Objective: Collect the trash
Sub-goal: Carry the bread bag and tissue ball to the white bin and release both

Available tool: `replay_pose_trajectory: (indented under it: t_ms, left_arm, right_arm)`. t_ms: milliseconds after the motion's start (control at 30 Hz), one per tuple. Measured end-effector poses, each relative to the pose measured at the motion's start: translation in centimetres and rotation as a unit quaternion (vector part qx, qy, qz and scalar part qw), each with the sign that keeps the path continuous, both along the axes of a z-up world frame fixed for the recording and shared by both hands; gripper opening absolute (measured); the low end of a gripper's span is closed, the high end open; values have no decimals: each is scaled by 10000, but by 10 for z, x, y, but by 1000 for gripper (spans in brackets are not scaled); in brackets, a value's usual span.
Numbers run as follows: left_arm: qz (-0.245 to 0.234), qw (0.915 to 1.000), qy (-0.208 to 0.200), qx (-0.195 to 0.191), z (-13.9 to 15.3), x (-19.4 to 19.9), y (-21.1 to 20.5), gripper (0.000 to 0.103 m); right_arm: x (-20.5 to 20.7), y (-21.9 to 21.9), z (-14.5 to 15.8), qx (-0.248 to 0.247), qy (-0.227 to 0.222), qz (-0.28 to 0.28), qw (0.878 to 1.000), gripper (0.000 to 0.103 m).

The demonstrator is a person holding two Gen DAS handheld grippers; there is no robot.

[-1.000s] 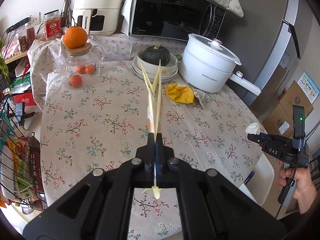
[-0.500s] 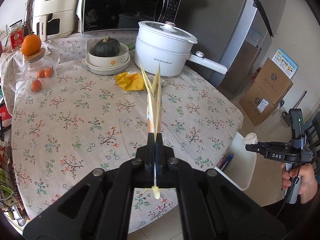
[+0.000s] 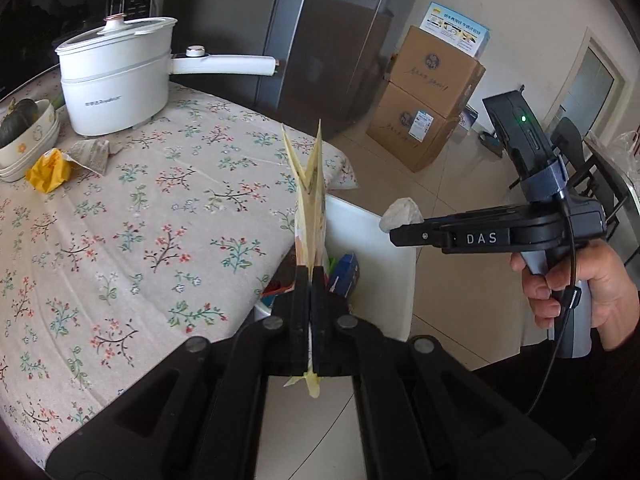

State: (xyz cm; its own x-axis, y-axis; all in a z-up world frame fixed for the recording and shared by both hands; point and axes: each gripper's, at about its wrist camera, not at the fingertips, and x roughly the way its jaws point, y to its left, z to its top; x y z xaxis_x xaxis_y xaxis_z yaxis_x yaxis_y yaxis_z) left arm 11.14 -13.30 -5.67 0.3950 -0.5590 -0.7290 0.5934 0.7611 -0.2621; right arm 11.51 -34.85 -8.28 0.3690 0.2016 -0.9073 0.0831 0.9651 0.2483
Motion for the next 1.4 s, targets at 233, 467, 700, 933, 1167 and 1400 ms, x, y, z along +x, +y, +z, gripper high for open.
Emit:
replay_pose_trajectory:
  t_ms: [233, 467, 700, 933, 1167, 1400]
  left_arm:
    - [-333, 9991, 242, 106, -29, 4, -47, 1]
    - [-419, 9986, 334, 31, -44, 12, -70, 1]
    - [-5, 9989, 18, 477, -51, 16, -76, 45]
    - [311, 9954, -339, 837, -46, 19, -62, 69]
    - [541, 9927, -405, 1003, -41, 22, -48, 81]
    - [676, 9917, -372, 1027, -38, 25, -40, 82]
  right_arm:
    - [-13, -35, -17, 49, 259, -303, 9992, 26]
    - [-19, -53, -38, -96, 501, -370, 9980, 26]
    - [-25, -60, -40, -165, 529, -408, 9976, 26]
    - [-22, -59, -39, -147, 527, -397, 9977, 27]
    - [-18, -53, -34, -36, 387, -381, 9985, 34]
    - [-16, -51, -25, -5, 242, -484, 9985, 62]
